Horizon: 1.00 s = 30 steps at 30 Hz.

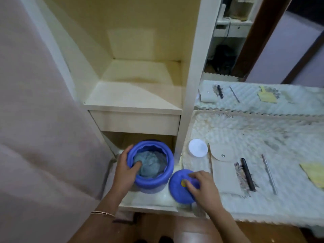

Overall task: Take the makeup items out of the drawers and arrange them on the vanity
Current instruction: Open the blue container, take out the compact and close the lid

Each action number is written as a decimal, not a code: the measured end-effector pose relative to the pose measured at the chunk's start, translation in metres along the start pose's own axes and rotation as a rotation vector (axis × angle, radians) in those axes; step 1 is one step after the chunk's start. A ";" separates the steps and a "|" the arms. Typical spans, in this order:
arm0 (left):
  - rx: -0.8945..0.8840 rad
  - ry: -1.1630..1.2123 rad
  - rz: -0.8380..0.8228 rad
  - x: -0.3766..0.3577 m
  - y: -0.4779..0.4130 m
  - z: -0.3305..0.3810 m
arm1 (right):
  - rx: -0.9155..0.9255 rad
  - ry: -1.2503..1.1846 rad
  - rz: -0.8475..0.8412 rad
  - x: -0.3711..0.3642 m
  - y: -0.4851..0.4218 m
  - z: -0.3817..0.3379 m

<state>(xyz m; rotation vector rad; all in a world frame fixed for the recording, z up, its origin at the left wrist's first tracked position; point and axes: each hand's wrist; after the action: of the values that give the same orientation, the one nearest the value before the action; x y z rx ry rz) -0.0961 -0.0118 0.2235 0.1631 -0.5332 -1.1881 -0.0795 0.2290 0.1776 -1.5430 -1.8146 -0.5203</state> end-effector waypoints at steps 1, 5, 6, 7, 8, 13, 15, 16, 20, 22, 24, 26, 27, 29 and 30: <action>-0.001 0.003 -0.010 0.000 0.000 0.000 | 0.009 0.025 -0.047 -0.007 0.008 -0.003; -0.015 0.033 -0.102 0.005 0.003 0.004 | -0.009 0.162 -0.049 -0.023 0.013 -0.002; -0.009 0.054 -0.134 0.007 0.002 0.004 | -0.014 0.184 -0.011 -0.024 0.011 -0.004; 0.001 0.075 -0.159 0.009 0.001 0.003 | -0.028 0.187 0.014 -0.024 0.009 -0.006; 0.016 0.101 -0.172 0.012 0.001 0.001 | -0.036 0.176 0.035 -0.024 0.009 -0.009; 0.108 0.278 -0.213 0.023 -0.001 -0.013 | -0.136 0.137 0.291 -0.003 0.020 -0.032; 0.106 0.300 -0.242 0.024 -0.001 -0.014 | -0.138 0.134 0.460 0.015 0.020 -0.052; 0.107 0.310 -0.253 0.025 -0.002 -0.014 | -0.117 0.094 0.530 0.024 0.019 -0.065; 0.113 0.339 -0.278 0.029 -0.002 -0.015 | 0.058 -0.010 0.529 0.028 -0.005 -0.120; 0.121 0.358 -0.278 0.031 0.001 -0.012 | 0.150 0.001 0.420 0.011 -0.023 -0.136; 0.133 0.378 -0.288 0.035 0.006 -0.006 | 0.186 0.007 0.294 -0.009 -0.039 -0.146; 0.146 0.380 -0.319 0.038 0.010 -0.001 | 0.171 0.058 0.235 -0.024 -0.048 -0.148; 0.143 0.380 -0.341 0.040 0.011 0.000 | 0.156 0.081 0.241 -0.030 -0.049 -0.147; 0.116 0.353 -0.375 0.043 0.011 0.001 | 0.135 0.086 0.258 -0.035 -0.048 -0.145; 0.105 0.326 -0.388 0.043 0.010 0.001 | 0.130 0.089 0.256 -0.037 -0.047 -0.145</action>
<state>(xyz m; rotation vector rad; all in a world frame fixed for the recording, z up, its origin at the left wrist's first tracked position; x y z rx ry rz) -0.0766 -0.0473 0.2414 0.5599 -0.2814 -1.4746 -0.0874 0.0937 0.2558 -1.6055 -1.5249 -0.3367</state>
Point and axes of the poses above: each hand's wrist, its own y-axis away from the middle knuckle, its own x-axis out of the back of the hand, z = x × y, and after that the axes turned 15 degrees about x, right-handed
